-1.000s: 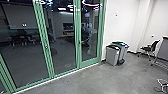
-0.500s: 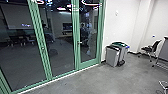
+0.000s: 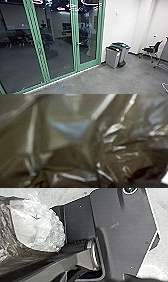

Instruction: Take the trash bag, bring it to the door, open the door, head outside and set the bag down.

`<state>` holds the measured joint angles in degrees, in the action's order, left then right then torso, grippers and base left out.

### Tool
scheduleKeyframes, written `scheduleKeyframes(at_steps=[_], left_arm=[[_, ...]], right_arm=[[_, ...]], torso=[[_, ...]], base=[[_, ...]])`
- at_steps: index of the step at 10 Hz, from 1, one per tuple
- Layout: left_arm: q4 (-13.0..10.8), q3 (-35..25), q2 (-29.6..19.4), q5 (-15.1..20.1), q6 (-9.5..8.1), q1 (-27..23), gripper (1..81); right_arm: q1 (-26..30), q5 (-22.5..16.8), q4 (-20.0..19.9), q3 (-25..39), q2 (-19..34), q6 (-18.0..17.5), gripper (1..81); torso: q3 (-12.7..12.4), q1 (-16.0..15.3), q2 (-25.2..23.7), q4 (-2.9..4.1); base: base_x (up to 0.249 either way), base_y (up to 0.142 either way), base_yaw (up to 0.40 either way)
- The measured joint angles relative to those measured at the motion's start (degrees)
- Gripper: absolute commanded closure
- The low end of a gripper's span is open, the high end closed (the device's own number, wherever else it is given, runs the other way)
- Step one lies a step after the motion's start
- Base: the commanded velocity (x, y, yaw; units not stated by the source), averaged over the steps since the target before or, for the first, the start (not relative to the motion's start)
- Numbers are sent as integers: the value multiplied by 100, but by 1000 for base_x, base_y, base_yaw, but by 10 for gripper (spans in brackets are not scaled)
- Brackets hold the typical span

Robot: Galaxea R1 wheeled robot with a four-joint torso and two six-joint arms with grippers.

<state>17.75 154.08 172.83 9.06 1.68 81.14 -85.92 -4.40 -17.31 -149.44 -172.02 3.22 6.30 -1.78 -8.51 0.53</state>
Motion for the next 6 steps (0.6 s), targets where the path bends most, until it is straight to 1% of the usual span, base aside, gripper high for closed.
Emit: scheduleKeyframes(at_steps=[6], left_arm=[[0, 0, 0, -7, -1, -5, 811]], right_arm=[[6, 5, 1, 0, 0, 0, 10]], torso=[[0, -2, 2, 0]], base=[[172, 0, 0]])
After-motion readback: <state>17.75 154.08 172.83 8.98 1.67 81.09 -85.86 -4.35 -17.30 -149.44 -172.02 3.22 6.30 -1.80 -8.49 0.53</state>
